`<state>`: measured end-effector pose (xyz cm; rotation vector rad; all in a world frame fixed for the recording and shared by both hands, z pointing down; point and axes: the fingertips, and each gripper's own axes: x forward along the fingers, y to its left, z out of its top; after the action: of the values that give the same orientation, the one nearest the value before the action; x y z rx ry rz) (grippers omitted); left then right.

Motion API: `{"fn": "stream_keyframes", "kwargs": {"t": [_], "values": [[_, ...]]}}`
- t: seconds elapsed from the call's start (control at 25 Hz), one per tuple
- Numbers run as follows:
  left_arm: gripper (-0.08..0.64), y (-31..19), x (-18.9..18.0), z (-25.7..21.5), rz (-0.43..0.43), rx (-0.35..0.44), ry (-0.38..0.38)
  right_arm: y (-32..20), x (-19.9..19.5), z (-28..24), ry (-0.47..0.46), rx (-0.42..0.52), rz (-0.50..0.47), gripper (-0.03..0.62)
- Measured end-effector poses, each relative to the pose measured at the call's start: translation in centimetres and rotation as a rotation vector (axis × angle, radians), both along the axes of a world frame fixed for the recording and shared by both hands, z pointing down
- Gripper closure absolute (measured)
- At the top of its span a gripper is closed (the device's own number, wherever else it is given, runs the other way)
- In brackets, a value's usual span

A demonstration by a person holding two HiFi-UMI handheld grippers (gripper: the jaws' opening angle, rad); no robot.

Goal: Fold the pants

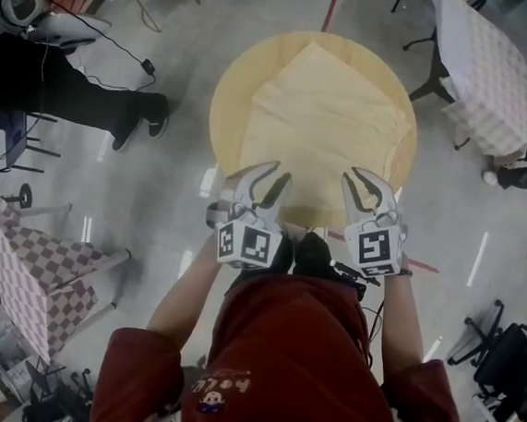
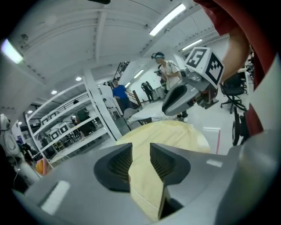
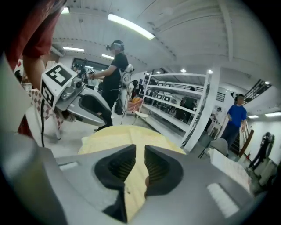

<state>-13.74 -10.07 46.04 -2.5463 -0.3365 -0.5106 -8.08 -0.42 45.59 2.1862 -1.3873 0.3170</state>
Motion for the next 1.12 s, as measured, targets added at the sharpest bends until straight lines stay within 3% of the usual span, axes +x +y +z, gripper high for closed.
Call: {"fn": "stream_keyframes", "kwargs": {"t": [0.24, 0.52, 0.72, 0.92, 1.12], "values": [[0.354, 3.3, -2.1, 7.8, 0.168, 0.058, -0.285, 1.9, -3.6, 7.7, -0.094, -0.296, -0.162, 0.451], [0.311, 5.4, -4.6, 13.2, 0.285, 0.099, -0.516, 4.7, -6.1, 13.8, -0.121, -0.543, -0.301, 0.431], [0.305, 5.5, -5.3, 15.4, 0.306, 0.137, -0.623, 5.9, -5.6, 16.1, -0.120, -0.646, -0.316, 0.431], [0.307, 4.5, -5.7, 17.7, 0.319, 0.231, -0.690, 7.0, -5.2, 18.1, -0.138, -0.750, -0.331, 0.431], [0.333, 4.3, -5.8, 18.0, 0.308, 0.206, -0.710, 7.4, -5.1, 18.7, -0.172, -0.770, -0.321, 0.432]]}}
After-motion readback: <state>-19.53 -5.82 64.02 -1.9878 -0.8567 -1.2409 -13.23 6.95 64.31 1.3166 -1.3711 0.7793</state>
